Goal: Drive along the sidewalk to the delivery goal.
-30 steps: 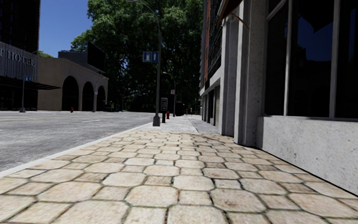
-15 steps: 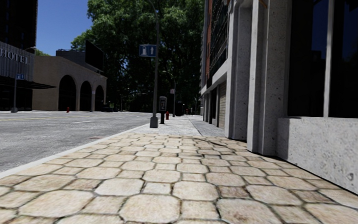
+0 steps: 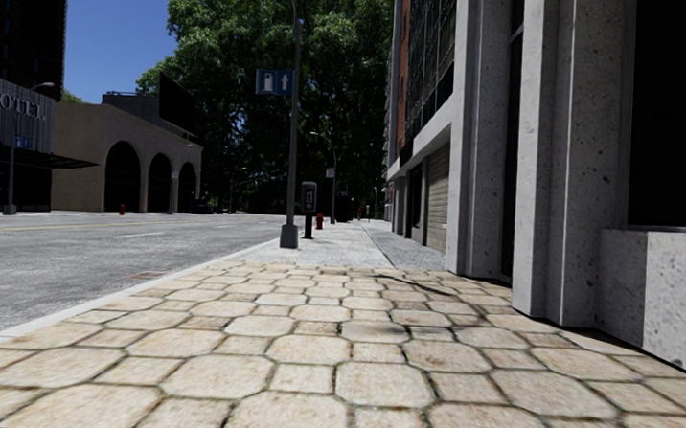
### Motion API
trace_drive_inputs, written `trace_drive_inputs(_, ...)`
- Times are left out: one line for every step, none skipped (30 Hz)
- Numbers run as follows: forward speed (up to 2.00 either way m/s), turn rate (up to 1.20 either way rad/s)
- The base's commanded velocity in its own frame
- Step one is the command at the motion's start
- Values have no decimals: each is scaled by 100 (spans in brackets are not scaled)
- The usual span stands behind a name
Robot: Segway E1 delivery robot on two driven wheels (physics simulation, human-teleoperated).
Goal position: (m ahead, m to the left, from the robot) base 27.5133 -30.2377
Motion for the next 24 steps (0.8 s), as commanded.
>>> trace_drive_inputs(200,0)
trace_drive_inputs(200,0)
trace_drive_inputs(200,0)
trace_drive_inputs(200,0)
trace_drive_inputs(200,0)
trace_drive_inputs(200,0)
trace_drive_inputs(200,0)
trace_drive_inputs(200,0)
trace_drive_inputs(200,0)
trace_drive_inputs(200,0)
trace_drive_inputs(200,0)
trace_drive_inputs(200,0)
trace_drive_inputs(200,0)
trace_drive_inputs(200,0)
trace_drive_inputs(200,0)
trace_drive_inputs(200,0)
trace_drive_inputs(200,0)
trace_drive_inputs(200,0)
trace_drive_inputs(200,0)
trace_drive_inputs(200,0)
trace_drive_inputs(200,0)
trace_drive_inputs(200,0)
trace_drive_inputs(200,0)
trace_drive_inputs(200,0)
